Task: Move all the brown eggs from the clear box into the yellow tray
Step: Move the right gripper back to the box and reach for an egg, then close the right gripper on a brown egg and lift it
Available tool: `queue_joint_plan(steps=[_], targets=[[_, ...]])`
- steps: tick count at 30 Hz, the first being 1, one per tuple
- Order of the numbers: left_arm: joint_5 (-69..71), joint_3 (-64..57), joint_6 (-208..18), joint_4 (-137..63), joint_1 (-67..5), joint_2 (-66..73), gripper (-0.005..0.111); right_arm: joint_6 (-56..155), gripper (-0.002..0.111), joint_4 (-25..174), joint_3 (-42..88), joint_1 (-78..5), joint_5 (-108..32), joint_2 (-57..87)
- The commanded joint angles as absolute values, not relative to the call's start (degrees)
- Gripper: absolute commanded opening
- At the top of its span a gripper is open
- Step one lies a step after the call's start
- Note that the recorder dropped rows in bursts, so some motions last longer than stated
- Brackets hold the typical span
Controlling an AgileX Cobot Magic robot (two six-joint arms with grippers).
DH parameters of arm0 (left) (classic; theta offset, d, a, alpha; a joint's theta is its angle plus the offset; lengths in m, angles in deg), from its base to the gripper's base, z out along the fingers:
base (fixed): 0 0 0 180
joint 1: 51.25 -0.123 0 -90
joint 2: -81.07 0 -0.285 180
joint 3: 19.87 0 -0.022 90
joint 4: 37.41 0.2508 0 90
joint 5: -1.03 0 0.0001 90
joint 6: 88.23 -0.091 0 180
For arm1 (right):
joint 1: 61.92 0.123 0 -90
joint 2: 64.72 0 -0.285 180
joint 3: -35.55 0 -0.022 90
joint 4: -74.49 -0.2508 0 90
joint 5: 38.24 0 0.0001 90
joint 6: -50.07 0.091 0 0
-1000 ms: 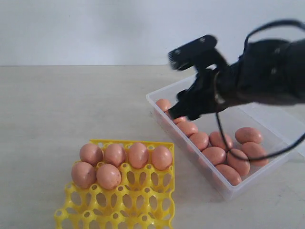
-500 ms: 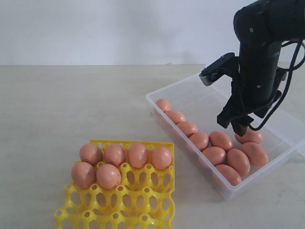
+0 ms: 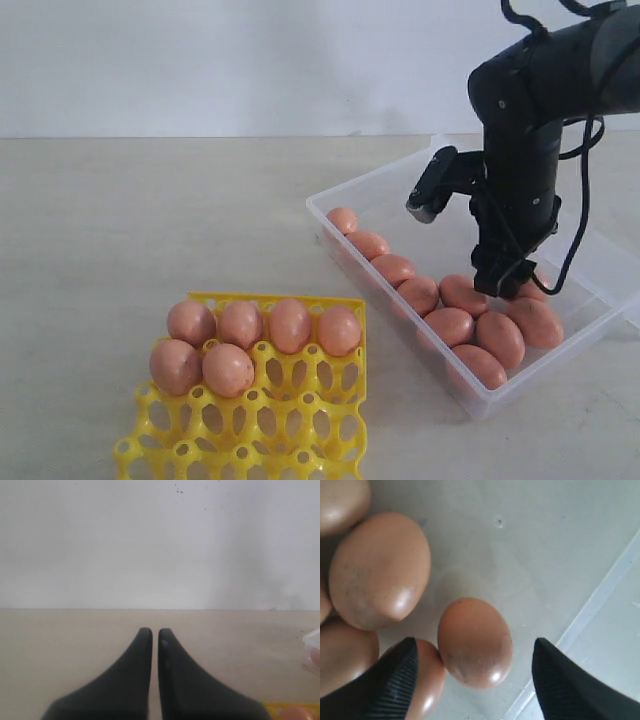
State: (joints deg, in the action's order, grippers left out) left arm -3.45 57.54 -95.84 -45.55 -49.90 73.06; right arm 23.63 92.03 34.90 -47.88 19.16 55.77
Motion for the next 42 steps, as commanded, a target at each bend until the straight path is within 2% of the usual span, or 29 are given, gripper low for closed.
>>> queue_joint_plan(steps=[1,12,14,16,18,19,24,33,36,42], targets=[[-3.2,57.3,-95.5,-45.7,-50.0,73.3,0.004,23.1,0.058,92.9,35.2,-48.3,19.2,57.5],[-3.2,57.3,-95.5,-45.7,-50.0,73.3,0.004,25.1,0.056,91.5,35.0,-51.0,17.1,59.7],[-3.2,57.3,-95.5,-45.7,-50.0,73.3,0.004,25.0,0.046,91.1,35.0,-51.1,15.9,59.7],[-3.2,57.3,-95.5,-45.7,-50.0,73.3,0.004,25.0,0.028,90.9,35.0,-51.1,15.2,59.7],[-3.4,57.3,-95.5,-45.7,-50.0,73.3,0.004,25.0,0.004,90.9,35.0,-51.1,14.7,59.7],[-3.4,57.3,-95.5,-45.7,-50.0,73.3,0.004,25.2,0.0,90.9,35.0,-51.1,14.2,59.7],[-3.4,57.3,-95.5,-45.7,-50.0,73.3,0.004,26.3,0.0,88.5,35.0,-51.0,8.4,58.7],[-3.4,57.3,-95.5,-45.7,-50.0,73.3,0.004,26.0,0.0,58.3,35.0,-51.0,-14.2,45.0],[-3.4,57.3,-95.5,-45.7,-50.0,73.3,0.004,26.1,0.0,48.4,34.9,-50.5,-26.5,41.1],[-3.4,57.3,-95.5,-45.7,-50.0,73.3,0.004,27.0,0.0,43.3,33.0,-43.7,-66.2,36.1]])
